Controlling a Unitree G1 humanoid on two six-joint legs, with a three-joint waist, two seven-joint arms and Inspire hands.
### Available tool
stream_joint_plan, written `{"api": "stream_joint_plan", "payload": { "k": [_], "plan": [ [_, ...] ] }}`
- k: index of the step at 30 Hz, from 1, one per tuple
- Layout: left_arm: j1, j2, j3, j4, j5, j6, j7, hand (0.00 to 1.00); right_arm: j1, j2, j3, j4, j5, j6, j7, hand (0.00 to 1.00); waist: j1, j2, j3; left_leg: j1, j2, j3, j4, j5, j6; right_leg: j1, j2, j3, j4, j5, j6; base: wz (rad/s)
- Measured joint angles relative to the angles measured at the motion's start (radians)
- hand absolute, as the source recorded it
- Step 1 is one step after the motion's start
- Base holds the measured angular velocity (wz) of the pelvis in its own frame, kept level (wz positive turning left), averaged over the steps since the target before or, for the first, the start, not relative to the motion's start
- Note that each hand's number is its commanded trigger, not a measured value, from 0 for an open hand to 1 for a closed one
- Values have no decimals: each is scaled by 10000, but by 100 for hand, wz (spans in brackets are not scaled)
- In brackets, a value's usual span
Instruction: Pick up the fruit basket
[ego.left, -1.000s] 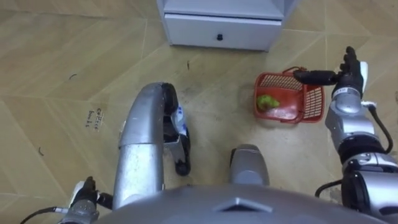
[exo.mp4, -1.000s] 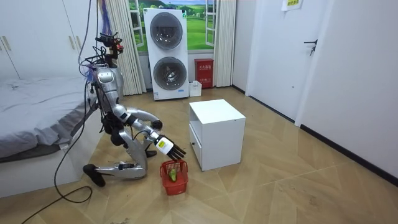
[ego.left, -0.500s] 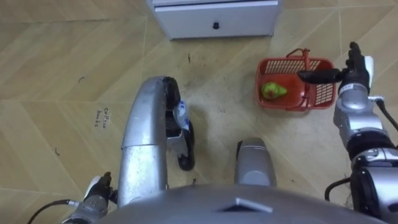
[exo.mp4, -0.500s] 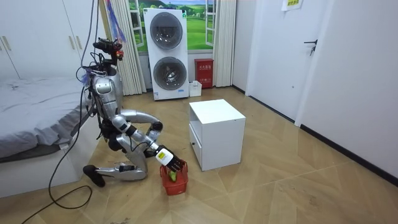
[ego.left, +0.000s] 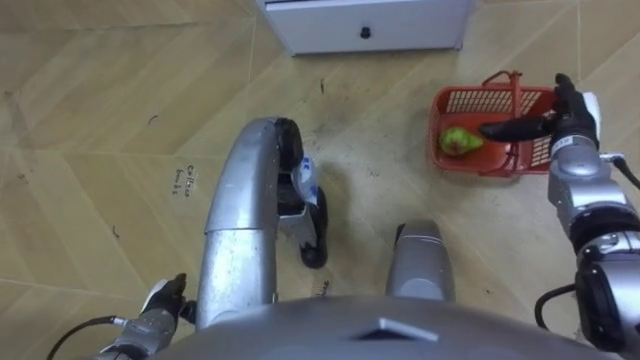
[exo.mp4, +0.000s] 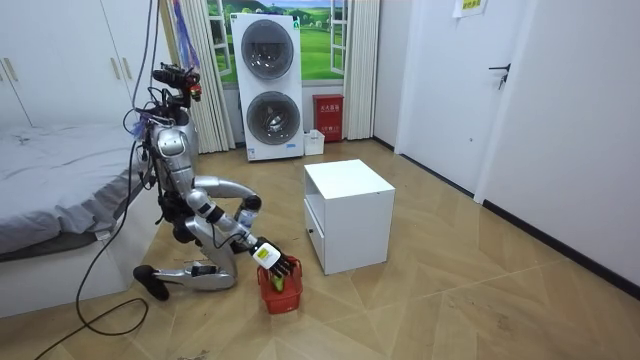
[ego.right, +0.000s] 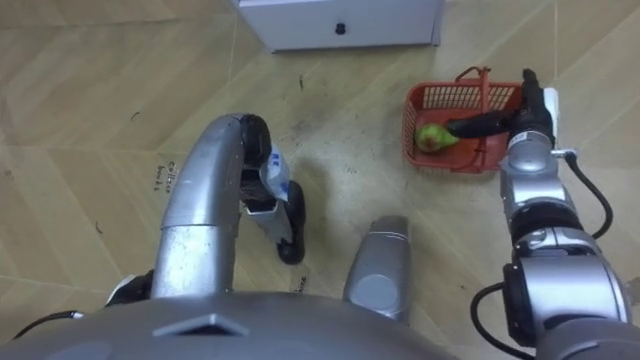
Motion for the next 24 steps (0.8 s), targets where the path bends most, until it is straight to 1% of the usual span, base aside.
{"api": "stream_joint_plan", "payload": {
  "k": [2,7,12,15,16,18,19,21,24],
  "plan": [
    [-4,0,-90,-1,-1,0,-140,0,-10,-7,3,60,2,-4,134,0,0,16,-9,-2,3,-1,-23,18,-35,-17,6,-5,1,-1,3,0],
    [-13,6,-90,-1,-1,2,-362,0,-102,-18,1,358,2,-5,251,0,3,65,-17,-42,17,3,-30,20,-39,-70,13,-7,6,-2,4,0],
    [-25,6,-90,-14,-2,6,-406,0,-285,-69,3,579,100,-6,414,0,19,89,-16,-47,21,11,-43,20,-39,-93,3,-13,9,-4,9,0],
    [-145,6,-93,-10,-42,22,-415,0,-478,-270,9,1186,454,-13,672,0,196,121,-9,-39,21,16,-75,38,-73,-148,2,-20,17,-5,11,0],
    [-152,6,-96,-9,-118,18,-417,0,-479,-354,7,1388,710,-14,701,0,273,146,5,-40,21,15,-86,50,-98,-126,4,-18,18,-5,12,0],
    [-80,6,-94,-10,-175,43,-457,0,-471,-440,-1,1611,967,-1,740,0,296,166,36,-52,20,24,-104,60,-116,-151,4,-5,22,-5,12,0],
    [-18,6,-94,-10,-189,118,-547,0,-462,-482,-2,1640,1127,6,778,0,286,176,46,-78,20,46,-124,71,-136,-204,-5,37,36,-6,13,0],
    [-9,7,-93,-8,-192,212,-601,0,-464,-512,-8,1638,1221,5,814,0,275,196,45,-137,14,76,-157,105,-175,-312,-23,97,80,-9,18,0],
    [-71,10,-90,-3,-197,198,-611,0,-470,-515,-13,1635,1492,3,912,0,275,195,49,-224,0,92,-202,179,-212,-420,-34,104,139,-21,43,3]
  ]
}}
